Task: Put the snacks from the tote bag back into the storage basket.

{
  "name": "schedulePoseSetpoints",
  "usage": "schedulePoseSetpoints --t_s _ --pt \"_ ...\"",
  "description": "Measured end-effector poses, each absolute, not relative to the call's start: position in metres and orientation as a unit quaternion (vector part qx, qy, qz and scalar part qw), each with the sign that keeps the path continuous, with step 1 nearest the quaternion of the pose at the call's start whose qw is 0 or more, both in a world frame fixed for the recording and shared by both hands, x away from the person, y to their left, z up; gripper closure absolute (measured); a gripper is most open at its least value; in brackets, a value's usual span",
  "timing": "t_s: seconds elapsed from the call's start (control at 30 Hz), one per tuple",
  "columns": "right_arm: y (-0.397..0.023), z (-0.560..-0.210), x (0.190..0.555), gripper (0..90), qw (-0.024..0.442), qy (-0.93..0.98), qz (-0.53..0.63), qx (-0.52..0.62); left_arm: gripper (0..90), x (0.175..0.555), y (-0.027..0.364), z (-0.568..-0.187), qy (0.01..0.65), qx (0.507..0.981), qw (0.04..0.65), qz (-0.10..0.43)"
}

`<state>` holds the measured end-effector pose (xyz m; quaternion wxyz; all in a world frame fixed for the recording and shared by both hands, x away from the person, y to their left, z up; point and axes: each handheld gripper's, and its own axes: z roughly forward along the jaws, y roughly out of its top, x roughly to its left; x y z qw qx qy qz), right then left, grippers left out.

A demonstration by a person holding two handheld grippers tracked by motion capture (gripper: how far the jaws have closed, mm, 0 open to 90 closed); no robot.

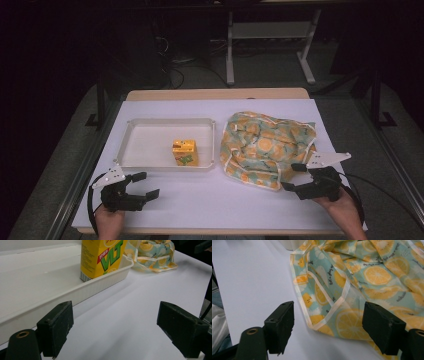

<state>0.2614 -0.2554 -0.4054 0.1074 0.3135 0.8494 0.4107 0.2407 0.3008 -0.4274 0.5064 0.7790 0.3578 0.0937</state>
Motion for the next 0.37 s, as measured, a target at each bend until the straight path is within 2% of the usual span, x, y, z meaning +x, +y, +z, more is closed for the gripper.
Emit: schedulePoseSetpoints --t_s 0.37 --pt "-0.258 -0.423 0.246 23.3 0.133 0.833 0.419 0.336 13.4 0.24 0.295 -0.426 0.356 0.783 0.498 0.108"
